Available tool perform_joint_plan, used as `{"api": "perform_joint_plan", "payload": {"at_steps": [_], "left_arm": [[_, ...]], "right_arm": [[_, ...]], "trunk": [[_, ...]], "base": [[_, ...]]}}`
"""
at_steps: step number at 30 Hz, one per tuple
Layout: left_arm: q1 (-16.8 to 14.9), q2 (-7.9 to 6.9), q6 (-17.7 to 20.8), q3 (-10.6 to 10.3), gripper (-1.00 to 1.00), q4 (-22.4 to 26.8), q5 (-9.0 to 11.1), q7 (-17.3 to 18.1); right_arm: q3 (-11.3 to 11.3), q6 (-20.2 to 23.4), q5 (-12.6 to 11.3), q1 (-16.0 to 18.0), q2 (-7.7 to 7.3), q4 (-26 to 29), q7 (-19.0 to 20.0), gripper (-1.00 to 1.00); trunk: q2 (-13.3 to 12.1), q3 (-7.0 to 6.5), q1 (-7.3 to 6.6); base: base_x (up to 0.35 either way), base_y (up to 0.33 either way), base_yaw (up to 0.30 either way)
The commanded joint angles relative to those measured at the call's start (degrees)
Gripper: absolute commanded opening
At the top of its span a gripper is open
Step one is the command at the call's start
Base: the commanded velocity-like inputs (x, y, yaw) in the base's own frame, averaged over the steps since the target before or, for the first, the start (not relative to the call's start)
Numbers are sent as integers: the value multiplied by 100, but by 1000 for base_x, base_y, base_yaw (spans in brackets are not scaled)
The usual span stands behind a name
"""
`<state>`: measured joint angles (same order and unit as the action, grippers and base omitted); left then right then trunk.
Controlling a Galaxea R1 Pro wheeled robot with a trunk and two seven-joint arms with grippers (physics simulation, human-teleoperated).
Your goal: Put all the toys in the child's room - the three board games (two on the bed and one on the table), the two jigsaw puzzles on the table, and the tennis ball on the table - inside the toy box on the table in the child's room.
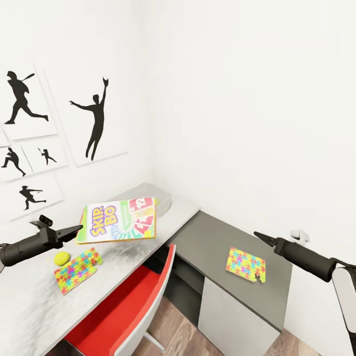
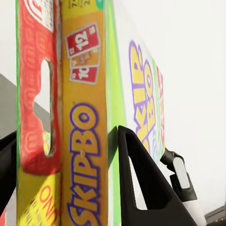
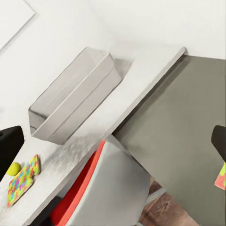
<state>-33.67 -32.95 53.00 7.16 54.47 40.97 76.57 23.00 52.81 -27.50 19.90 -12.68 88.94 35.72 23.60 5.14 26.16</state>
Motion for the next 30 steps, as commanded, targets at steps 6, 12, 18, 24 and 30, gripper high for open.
{"api": "perform_joint_plan", "payload": {"at_steps": [6, 12, 18, 24, 30], "left_arm": [[-8, 2, 56, -4, -100, -1, 32, 7], [-8, 6, 52, -8, -100, 0, 33, 7], [-8, 8, 52, -9, -100, 2, 37, 7], [-8, 8, 52, -4, -100, 2, 34, 7], [-8, 8, 52, -4, -100, 2, 34, 9]], "right_arm": [[10, 23, 2, 6, 12, 20, 67, 100], [21, -267, -7, 5, 20, 27, 121, 100], [6, -615, -9, 5, 20, 27, 109, 100], [2, -617, -10, 5, 20, 31, 146, 100], [11, -610, -13, 5, 20, 29, 146, 100]], "trunk": [[12, 39, 7], [12, 43, 7], [12, 43, 7], [12, 43, 7], [12, 43, 7]], "base": [[321, 0, 235], [289, -58, 31], [54, -30, 2], [3, -2, 0], [0, 0, 0]]}}
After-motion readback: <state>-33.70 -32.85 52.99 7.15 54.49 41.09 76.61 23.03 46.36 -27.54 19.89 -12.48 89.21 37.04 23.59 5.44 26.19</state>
